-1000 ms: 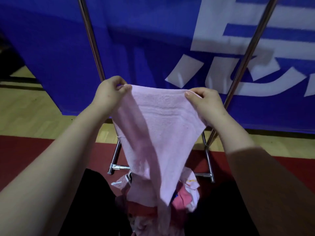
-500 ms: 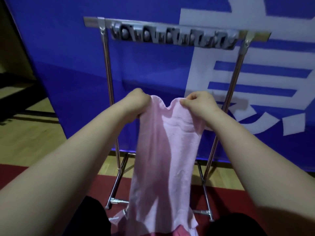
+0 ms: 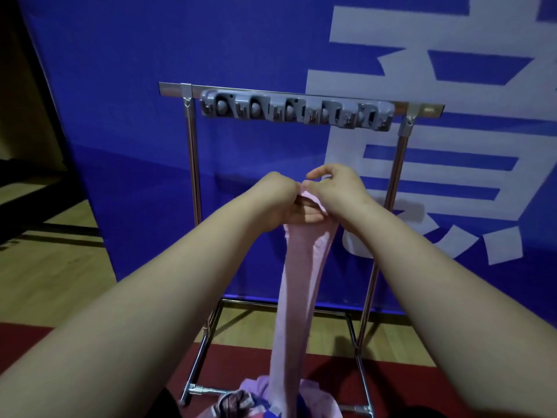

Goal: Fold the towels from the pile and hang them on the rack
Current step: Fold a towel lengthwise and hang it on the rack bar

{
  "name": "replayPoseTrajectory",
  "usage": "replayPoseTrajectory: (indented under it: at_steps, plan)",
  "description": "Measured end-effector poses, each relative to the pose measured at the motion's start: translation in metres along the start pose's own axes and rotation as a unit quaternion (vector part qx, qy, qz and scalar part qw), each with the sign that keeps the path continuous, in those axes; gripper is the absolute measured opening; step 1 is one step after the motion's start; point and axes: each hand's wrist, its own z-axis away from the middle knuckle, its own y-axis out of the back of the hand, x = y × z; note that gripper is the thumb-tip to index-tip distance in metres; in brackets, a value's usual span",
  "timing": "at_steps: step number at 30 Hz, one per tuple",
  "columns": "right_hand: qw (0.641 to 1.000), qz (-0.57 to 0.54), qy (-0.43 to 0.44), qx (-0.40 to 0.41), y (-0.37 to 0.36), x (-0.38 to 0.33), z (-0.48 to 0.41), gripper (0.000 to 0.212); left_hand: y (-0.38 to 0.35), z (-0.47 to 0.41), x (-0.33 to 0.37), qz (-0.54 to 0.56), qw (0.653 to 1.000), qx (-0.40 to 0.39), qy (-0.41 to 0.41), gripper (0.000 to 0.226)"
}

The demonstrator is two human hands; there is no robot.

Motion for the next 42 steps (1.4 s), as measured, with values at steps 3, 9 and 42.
replayPoseTrajectory:
  at_steps: [3, 9, 42]
  plan:
    - [1.000, -0.011, 0.000, -0.015, -0.002, -0.004, 0.003, 0.016, -0.001, -0.001, 0.003, 0.000, 1.000, -0.001, 0.006, 0.033]
    - [0.985, -0.078, 0.019, -0.154, 0.013, -0.005, 0.016, 0.038, 0.013, -0.013, 0.000, -0.043, 0.997, 0.063, -0.017, 0.022]
    - [0.945, 0.238, 0.054, -0.219, 0.031, 0.027, 0.003, 0.019, 0.088, -0.059, -0.056, -0.751, 0.650, 0.026, -0.117, 0.016]
